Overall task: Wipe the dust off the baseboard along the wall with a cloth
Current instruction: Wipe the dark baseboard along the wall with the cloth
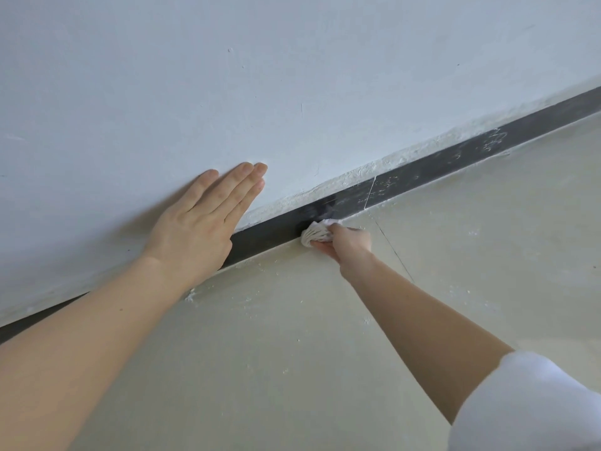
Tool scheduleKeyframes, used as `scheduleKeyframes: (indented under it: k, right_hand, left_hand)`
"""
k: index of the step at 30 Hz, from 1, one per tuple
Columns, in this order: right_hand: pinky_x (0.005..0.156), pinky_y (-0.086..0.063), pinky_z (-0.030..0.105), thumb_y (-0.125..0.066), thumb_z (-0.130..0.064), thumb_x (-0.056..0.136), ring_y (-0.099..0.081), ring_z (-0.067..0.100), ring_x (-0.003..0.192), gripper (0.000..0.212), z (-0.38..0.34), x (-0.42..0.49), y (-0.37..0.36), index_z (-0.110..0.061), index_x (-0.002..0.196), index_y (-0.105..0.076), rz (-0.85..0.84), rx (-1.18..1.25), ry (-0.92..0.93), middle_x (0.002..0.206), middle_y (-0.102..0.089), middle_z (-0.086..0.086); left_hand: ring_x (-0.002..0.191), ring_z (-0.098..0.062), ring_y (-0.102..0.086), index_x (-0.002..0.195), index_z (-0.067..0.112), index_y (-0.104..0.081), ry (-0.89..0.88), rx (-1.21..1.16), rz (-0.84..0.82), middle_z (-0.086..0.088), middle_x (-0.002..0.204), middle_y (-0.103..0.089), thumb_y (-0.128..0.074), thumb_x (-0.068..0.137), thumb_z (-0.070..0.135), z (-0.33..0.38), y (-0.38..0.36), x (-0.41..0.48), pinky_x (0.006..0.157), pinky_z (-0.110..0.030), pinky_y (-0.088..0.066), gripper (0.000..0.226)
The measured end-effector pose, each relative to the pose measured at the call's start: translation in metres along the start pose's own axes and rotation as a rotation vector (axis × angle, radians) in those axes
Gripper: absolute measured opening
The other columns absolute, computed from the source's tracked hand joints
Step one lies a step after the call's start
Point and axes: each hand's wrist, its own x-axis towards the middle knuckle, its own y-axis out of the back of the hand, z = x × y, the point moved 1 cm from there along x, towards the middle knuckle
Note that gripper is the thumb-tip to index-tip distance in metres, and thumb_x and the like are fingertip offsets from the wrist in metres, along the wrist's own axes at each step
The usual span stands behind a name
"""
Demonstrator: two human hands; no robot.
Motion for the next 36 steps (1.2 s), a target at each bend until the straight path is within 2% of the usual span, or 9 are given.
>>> scheduleKeyframes:
  k: [3,8,12,16,19,22,26,30,36]
  right_hand:
    - [0.080,-0.059,0.041,-0.057,-0.019,0.090,-0.071,0.029,0.077,0.026,-0.012,0.010,0.021,-0.008,0.068,-0.065,0.118,0.062,0.032,0.083,-0.072,0.015]
    - [0.046,-0.051,0.021,-0.056,-0.017,0.087,-0.061,0.016,0.055,0.012,-0.038,0.002,0.070,-0.008,0.080,-0.062,0.039,0.241,0.002,0.069,-0.063,0.007]
    - [0.050,-0.033,0.027,-0.054,-0.021,0.080,-0.041,0.023,0.057,0.022,-0.033,-0.001,0.090,-0.009,0.062,-0.049,0.199,-0.578,0.370,0.059,-0.043,0.009]
    - [0.048,-0.031,0.029,-0.052,-0.024,0.086,-0.043,0.018,0.052,0.028,-0.031,-0.021,0.065,-0.012,0.062,-0.045,0.089,-0.795,0.599,0.056,-0.045,0.002]
    - [0.050,-0.051,0.035,-0.044,-0.027,0.095,-0.067,0.023,0.061,0.021,-0.020,-0.036,0.034,-0.011,0.085,-0.052,-0.133,-0.672,0.552,0.073,-0.060,0.004]
    - [0.059,-0.055,0.039,-0.044,-0.031,0.096,-0.066,0.023,0.067,0.022,0.001,-0.048,0.004,-0.012,0.086,-0.045,-0.209,-0.593,0.568,0.073,-0.057,0.002]
    - [0.054,-0.036,0.012,-0.061,-0.016,0.086,-0.041,0.001,0.056,0.024,0.015,-0.059,-0.021,-0.014,0.075,-0.040,-0.158,-0.308,0.535,0.064,-0.045,-0.010]
    - [0.053,-0.036,0.008,-0.064,-0.004,0.082,-0.044,-0.005,0.051,0.023,0.000,-0.053,-0.011,-0.013,0.072,-0.044,-0.064,-0.193,0.567,0.059,-0.047,-0.013]
    - [0.052,-0.034,0.008,-0.064,-0.005,0.078,-0.046,0.002,0.060,0.013,-0.036,-0.017,0.034,-0.010,0.079,-0.053,0.120,-0.303,0.681,0.062,-0.050,-0.012]
  left_hand:
    - [0.148,-0.021,0.003,0.154,0.005,-0.004,-0.005,0.009,-0.008,-0.008,0.161,0.006,-0.027,0.085,0.016,-0.002,0.000,0.001,0.120,-0.038,0.007,0.074]
    - [0.148,-0.021,0.008,0.153,0.004,-0.002,-0.006,0.013,-0.015,-0.008,0.161,0.009,-0.030,0.084,0.014,-0.002,0.002,0.001,0.120,-0.038,0.009,0.075]
    - [0.147,-0.023,0.015,0.152,0.002,0.004,-0.027,0.000,-0.047,-0.011,0.159,0.014,-0.022,0.085,0.023,0.004,0.008,0.009,0.119,-0.040,0.012,0.075]
    - [0.147,-0.024,0.013,0.152,0.002,0.003,-0.065,0.001,-0.042,-0.012,0.159,0.015,-0.018,0.085,0.024,0.007,0.008,0.021,0.118,-0.042,0.013,0.074]
    - [0.147,-0.024,0.012,0.153,0.003,0.000,-0.078,-0.005,-0.043,-0.011,0.159,0.014,-0.020,0.084,0.023,0.005,0.009,0.023,0.119,-0.042,0.012,0.074]
    - [0.148,-0.022,0.005,0.153,0.003,-0.006,-0.076,-0.031,-0.012,-0.010,0.161,0.006,-0.029,0.084,0.016,0.004,0.006,0.022,0.120,-0.040,0.008,0.074]
    - [0.148,-0.022,-0.001,0.153,0.002,-0.012,-0.077,-0.041,-0.003,-0.010,0.161,0.001,-0.036,0.081,0.016,0.005,0.006,0.023,0.120,-0.039,0.005,0.077]
    - [0.148,-0.022,0.000,0.153,0.002,-0.009,-0.086,-0.035,0.013,-0.010,0.161,0.003,-0.026,0.085,0.015,0.005,0.003,0.022,0.120,-0.039,0.006,0.072]
    - [0.148,-0.021,-0.001,0.153,0.003,-0.010,-0.084,-0.024,0.020,-0.009,0.161,0.001,-0.018,0.087,0.014,0.005,-0.002,0.020,0.120,-0.038,0.005,0.067]
